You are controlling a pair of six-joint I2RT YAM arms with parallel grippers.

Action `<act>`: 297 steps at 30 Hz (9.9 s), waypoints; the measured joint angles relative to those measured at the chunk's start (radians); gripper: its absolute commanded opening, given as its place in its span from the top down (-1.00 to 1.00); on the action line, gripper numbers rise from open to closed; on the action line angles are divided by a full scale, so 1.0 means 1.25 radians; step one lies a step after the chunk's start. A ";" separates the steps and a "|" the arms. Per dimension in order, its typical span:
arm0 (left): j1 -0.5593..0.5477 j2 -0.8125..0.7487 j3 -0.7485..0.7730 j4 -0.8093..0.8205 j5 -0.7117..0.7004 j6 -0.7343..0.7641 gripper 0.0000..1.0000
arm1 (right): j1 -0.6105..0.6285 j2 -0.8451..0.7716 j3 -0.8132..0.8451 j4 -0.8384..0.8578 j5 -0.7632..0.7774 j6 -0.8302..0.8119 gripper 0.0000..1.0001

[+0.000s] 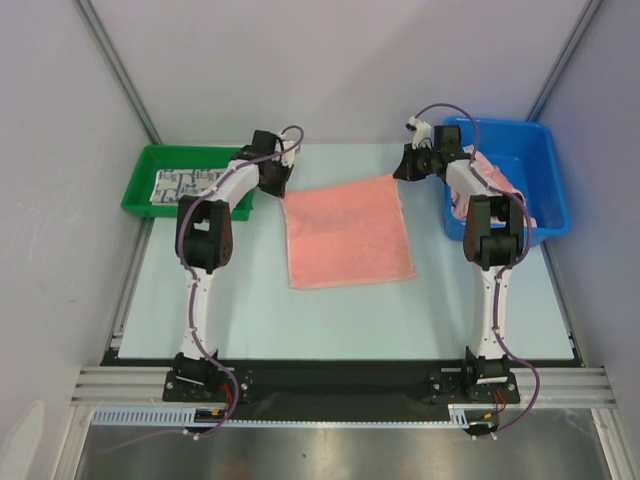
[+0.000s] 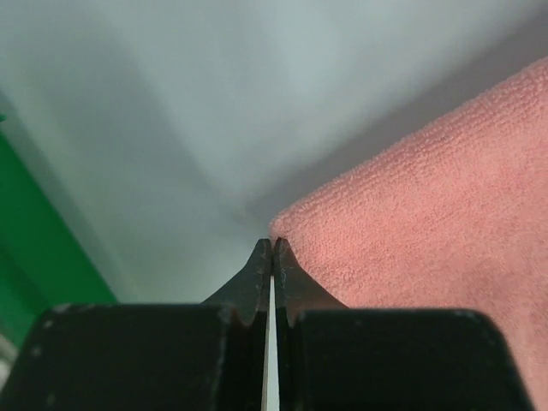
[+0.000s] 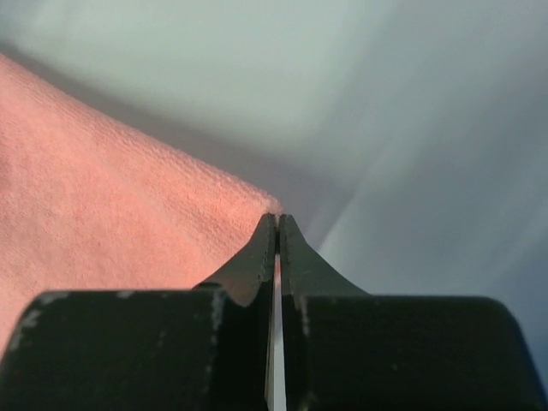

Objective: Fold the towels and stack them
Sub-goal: Fold the towel

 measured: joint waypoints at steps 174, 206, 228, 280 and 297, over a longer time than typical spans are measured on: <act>-0.185 -0.834 -1.111 0.185 -0.017 -0.614 0.99 | 0.307 -0.880 -1.057 -0.129 0.498 0.588 1.00; -0.260 -0.920 -1.145 0.104 -0.033 -0.630 0.82 | 0.319 -1.038 -1.161 -0.141 0.443 0.598 1.00; -0.139 -0.615 -0.490 -0.005 -0.123 -0.287 -0.34 | 0.170 -0.668 -0.650 -0.132 0.280 0.333 0.03; -0.011 -0.009 -0.017 -0.143 0.129 0.163 0.13 | 0.023 0.093 0.158 -0.514 -0.133 -0.283 -0.26; -0.008 -0.009 0.024 -0.180 0.120 0.175 -0.09 | 0.027 0.051 0.166 -0.507 -0.128 -0.299 -0.37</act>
